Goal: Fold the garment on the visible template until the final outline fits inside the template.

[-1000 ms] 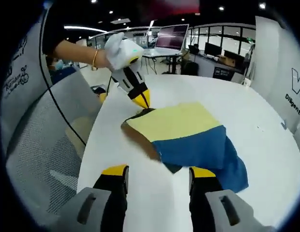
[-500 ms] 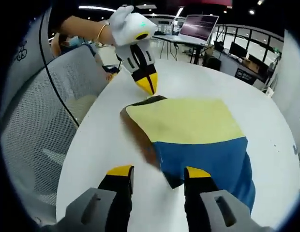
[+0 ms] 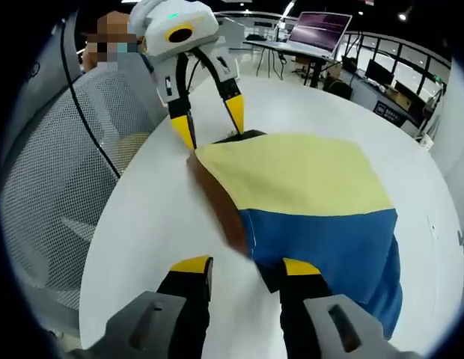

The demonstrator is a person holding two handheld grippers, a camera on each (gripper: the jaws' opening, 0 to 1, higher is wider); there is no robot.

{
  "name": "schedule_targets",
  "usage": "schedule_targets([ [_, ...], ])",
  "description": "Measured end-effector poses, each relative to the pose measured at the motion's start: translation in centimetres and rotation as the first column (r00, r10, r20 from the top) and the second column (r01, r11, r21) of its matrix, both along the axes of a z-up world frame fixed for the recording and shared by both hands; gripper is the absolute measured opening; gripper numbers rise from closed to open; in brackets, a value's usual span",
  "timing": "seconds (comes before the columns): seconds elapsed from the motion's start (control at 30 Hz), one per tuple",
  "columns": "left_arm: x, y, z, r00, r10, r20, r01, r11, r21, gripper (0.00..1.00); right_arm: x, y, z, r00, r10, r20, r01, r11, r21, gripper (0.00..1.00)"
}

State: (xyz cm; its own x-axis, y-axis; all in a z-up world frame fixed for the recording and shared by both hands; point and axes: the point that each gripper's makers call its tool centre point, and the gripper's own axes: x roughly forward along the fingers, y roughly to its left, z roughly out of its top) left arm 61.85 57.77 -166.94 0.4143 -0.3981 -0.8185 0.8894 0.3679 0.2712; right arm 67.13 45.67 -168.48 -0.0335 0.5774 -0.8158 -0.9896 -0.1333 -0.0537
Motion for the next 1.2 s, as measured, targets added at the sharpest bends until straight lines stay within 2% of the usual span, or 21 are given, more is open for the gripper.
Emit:
schedule_targets([
  [0.1, 0.1, 0.0, -0.4, 1.000, -0.005, -0.011, 0.005, 1.000, -0.006, 0.33, 0.4, 0.1, 0.0, 1.000, -0.018, -0.002, 0.018, 1.000, 0.014, 0.24],
  [0.23, 0.1, -0.3, -0.6, 0.997, -0.064, -0.032, 0.063, 0.998, -0.014, 0.32, 0.6, 0.3, 0.1, 0.999, -0.031, -0.005, 0.031, 0.999, 0.019, 0.21],
  [0.33, -0.2, -0.6, -0.9, 0.994, -0.081, -0.072, 0.078, 0.996, -0.045, 0.26, 0.6, 0.6, 0.1, 0.999, -0.040, -0.012, 0.041, 0.999, 0.032, 0.21],
  [0.4, -0.2, -0.7, -1.0, 0.993, -0.084, -0.078, 0.080, 0.995, -0.056, 0.21, 0.8, 0.7, 0.1, 0.998, -0.055, -0.006, 0.056, 0.998, 0.039, 0.19],
  [0.57, 0.7, -0.9, -1.0, 0.996, -0.032, -0.084, 0.026, 0.997, -0.077, 0.19, 1.4, 0.8, -0.1, 0.995, -0.099, -0.010, 0.100, 0.993, 0.064, 0.14],
  [0.63, 0.9, -1.0, -1.0, 0.996, -0.008, -0.090, -0.001, 0.996, -0.095, 0.15, 1.5, 0.9, -0.1, 0.991, -0.128, -0.031, 0.130, 0.988, 0.083, 0.13],
  [0.7, 1.5, -1.0, -1.0, 0.996, 0.055, -0.076, -0.063, 0.992, -0.106, 0.08, 1.6, 0.8, 0.0, 0.980, -0.185, -0.073, 0.191, 0.978, 0.088, 0.12],
  [0.73, 2.3, -0.8, -0.9, 0.995, 0.088, -0.046, -0.093, 0.991, -0.101, 0.06, 1.7, 0.9, 0.0, 0.983, -0.173, -0.060, 0.177, 0.980, 0.085, 0.11],
  [0.83, 2.1, -1.1, -0.7, 0.990, 0.129, -0.064, -0.136, 0.984, -0.116, 0.04, 1.8, 1.0, -0.1, 0.984, -0.170, -0.048, 0.173, 0.981, 0.084, 0.08],
  [0.93, 1.9, -1.1, -0.7, 0.988, 0.143, -0.050, -0.148, 0.983, -0.113, 0.02, 2.1, 1.0, 0.1, 0.980, -0.193, -0.052, 0.197, 0.975, 0.100, 0.01],
  [1.03, 1.4, -0.8, -0.7, 0.989, 0.136, -0.053, -0.141, 0.986, -0.093, 0.02, 2.2, 1.0, 0.2, 0.969, -0.227, -0.100, 0.238, 0.965, 0.110, 0.00],
  [1.17, 1.1, -0.2, -0.2, 0.987, 0.156, -0.043, -0.160, 0.983, -0.093, 0.03, 1.8, 0.9, 0.9, 0.968, -0.229, -0.104, 0.241, 0.963, 0.123, 0.00],
  [1.2, 1.1, -0.1, -0.1, 0.986, 0.164, -0.040, -0.167, 0.981, -0.094, 0.03, 2.0, 0.9, 1.2, 0.969, -0.232, -0.086, 0.242, 0.960, 0.141, 0.00],
])
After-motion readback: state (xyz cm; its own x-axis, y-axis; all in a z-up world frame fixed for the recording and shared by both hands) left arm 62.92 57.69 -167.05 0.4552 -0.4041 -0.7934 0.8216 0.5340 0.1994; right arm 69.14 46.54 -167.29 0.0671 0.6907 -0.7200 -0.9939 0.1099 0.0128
